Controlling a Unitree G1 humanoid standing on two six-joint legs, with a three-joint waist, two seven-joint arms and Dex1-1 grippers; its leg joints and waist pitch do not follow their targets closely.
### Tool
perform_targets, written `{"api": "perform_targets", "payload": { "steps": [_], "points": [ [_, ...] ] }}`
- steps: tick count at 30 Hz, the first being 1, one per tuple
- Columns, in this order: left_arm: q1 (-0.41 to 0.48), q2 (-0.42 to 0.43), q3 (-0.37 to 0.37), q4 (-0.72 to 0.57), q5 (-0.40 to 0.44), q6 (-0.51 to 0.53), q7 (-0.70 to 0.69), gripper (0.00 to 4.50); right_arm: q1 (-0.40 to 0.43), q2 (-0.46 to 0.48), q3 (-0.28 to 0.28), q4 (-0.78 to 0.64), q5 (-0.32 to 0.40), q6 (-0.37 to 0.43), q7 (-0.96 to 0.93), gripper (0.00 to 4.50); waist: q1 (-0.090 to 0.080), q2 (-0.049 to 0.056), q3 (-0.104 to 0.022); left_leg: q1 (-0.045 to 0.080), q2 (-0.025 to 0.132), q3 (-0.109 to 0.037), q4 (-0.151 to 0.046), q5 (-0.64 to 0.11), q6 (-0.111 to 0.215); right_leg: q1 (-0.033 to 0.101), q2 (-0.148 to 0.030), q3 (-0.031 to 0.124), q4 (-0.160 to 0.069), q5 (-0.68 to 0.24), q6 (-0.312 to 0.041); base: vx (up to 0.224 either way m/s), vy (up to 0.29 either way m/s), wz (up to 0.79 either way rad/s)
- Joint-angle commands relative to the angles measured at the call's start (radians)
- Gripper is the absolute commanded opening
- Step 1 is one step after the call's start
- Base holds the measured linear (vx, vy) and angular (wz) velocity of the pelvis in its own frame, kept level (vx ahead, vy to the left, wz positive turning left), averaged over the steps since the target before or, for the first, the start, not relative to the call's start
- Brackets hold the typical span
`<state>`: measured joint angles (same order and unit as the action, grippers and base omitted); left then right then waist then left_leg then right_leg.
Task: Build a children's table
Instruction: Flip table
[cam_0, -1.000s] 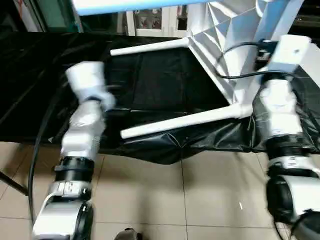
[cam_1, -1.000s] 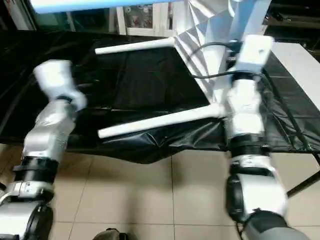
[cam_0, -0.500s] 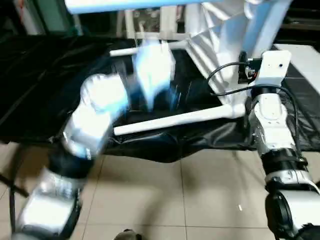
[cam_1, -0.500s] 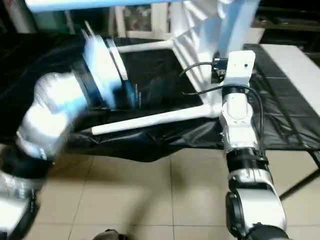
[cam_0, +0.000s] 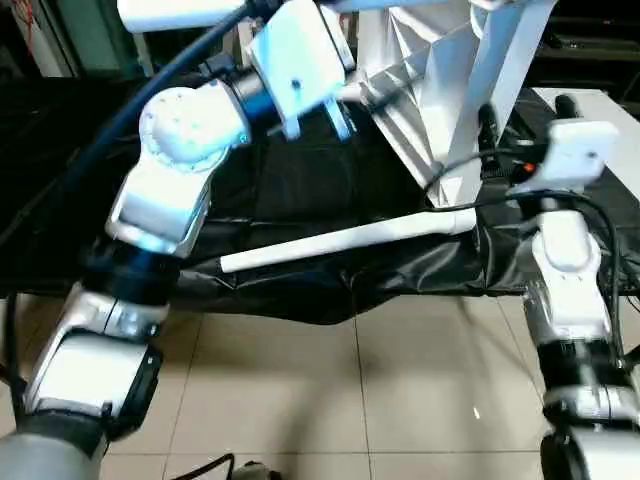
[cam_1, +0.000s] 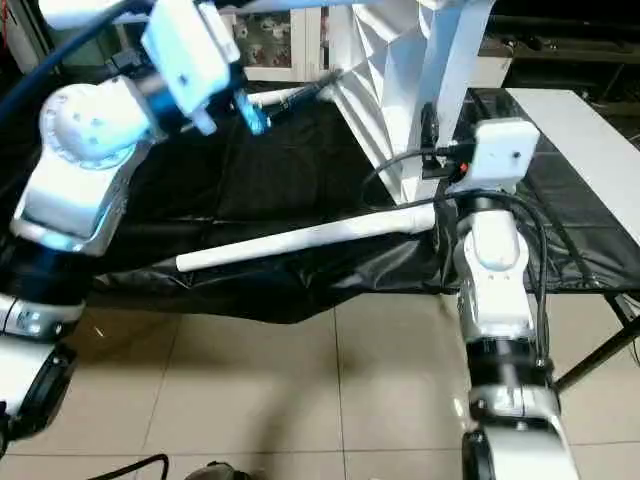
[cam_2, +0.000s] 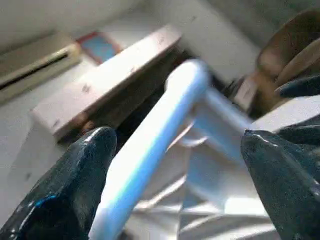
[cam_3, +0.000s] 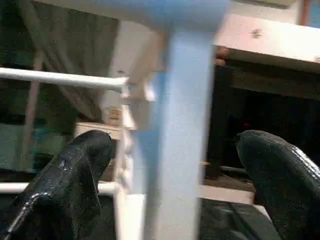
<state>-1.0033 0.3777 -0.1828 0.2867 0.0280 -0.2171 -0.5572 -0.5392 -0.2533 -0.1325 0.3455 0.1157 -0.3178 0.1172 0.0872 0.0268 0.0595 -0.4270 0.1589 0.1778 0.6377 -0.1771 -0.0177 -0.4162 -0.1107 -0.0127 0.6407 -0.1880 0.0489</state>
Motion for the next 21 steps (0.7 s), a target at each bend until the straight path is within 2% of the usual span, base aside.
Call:
{"api": "perform_targets", "payload": {
  "steps": [1, 4, 5, 7, 9, 11, 14, 16, 21],
  "points": [
    [-0.037, 0.015, 0.001, 0.054, 0.06, 0.006, 0.054, 4.5, 0.026, 0.007, 0.029, -0.05, 0.006, 0.005, 0.028, 4.49, 0.001, -0.008, -0.082, 0.038, 0.043, -0.018, -0.095, -0.27, -0.012, 0.037, -0.018, 0.008, -0.069, -0.092, -0.215, 0.0, 0.0, 0.0],
    [-0.052, 0.019, 0.001, 0.093, 0.093, -0.011, 0.093, 4.5, 0.044, 0.018, 0.038, -0.076, 0.013, 0.012, 0.038, 4.49, 0.001, -0.008, -0.082, 0.037, 0.043, -0.018, -0.095, -0.257, -0.005, 0.037, -0.018, 0.008, -0.069, -0.072, -0.222, 0.0, 0.0, 0.0],
    [-0.064, 0.018, 0.002, 0.121, 0.111, -0.035, 0.11, 4.5, 0.056, 0.023, 0.044, -0.093, 0.02, 0.018, 0.042, 4.49, 0.002, -0.011, -0.082, 0.037, 0.043, -0.017, -0.095, -0.253, 0.0, 0.037, -0.017, 0.008, -0.07, -0.065, -0.225, 0.0, 0.0, 0.0],
    [-0.102, 0.025, -0.015, 0.195, 0.169, -0.106, 0.149, 4.5, 0.086, 0.024, 0.072, -0.13, 0.027, 0.039, 0.074, 4.49, 0.007, -0.009, -0.083, 0.038, 0.045, -0.018, -0.094, -0.241, 0.009, 0.038, -0.02, 0.009, -0.068, -0.053, -0.222, 0.0, 0.0, 0.0],
    [-0.119, 0.036, -0.033, 0.223, 0.199, -0.125, 0.158, 4.5, 0.095, 0.02, 0.088, -0.137, 0.018, 0.05, 0.091, 4.49, 0.007, -0.01, -0.084, 0.037, 0.044, -0.019, -0.094, -0.234, 0.015, 0.039, -0.019, 0.008, -0.067, -0.043, -0.22, 0.0, 0.0, 0.0],
    [-0.129, 0.043, -0.045, 0.241, 0.22, -0.133, 0.163, 4.5, 0.098, 0.017, 0.093, -0.14, 0.006, 0.053, 0.097, 4.49, 0.008, -0.009, -0.083, 0.038, 0.046, -0.02, -0.096, -0.24, 0.011, 0.037, -0.021, 0.007, -0.068, -0.05, -0.223, 0.0, 0.0, 0.0],
    [-0.165, 0.07, -0.082, 0.318, 0.311, -0.157, 0.216, 4.5, 0.106, 0.005, 0.125, -0.162, -0.018, 0.075, 0.135, 4.49, 0.009, -0.007, -0.083, 0.039, 0.046, -0.02, -0.096, -0.238, 0.009, 0.037, -0.021, 0.007, -0.067, -0.035, -0.224, 0.0, 0.0, 0.0],
    [-0.173, 0.075, -0.081, 0.338, 0.325, -0.163, 0.227, 4.5, 0.111, -0.001, 0.141, -0.175, -0.024, 0.08, 0.154, 4.49, 0.009, -0.008, -0.083, 0.035, 0.046, -0.021, -0.096, -0.23, 0.012, 0.04, -0.023, 0.007, -0.066, -0.021, -0.223, 0.0, 0.0, 0.0],
    [-0.195, 0.097, -0.083, 0.369, 0.372, -0.148, 0.262, 4.5, 0.129, -0.022, 0.186, -0.207, -0.054, 0.087, 0.196, 4.49, 0.01, -0.008, -0.081, 0.037, 0.047, -0.022, -0.097, -0.256, 0.005, 0.036, -0.025, 0.007, -0.068, -0.053, -0.226, 0.0, 0.0, 0.0]
  ]
}}
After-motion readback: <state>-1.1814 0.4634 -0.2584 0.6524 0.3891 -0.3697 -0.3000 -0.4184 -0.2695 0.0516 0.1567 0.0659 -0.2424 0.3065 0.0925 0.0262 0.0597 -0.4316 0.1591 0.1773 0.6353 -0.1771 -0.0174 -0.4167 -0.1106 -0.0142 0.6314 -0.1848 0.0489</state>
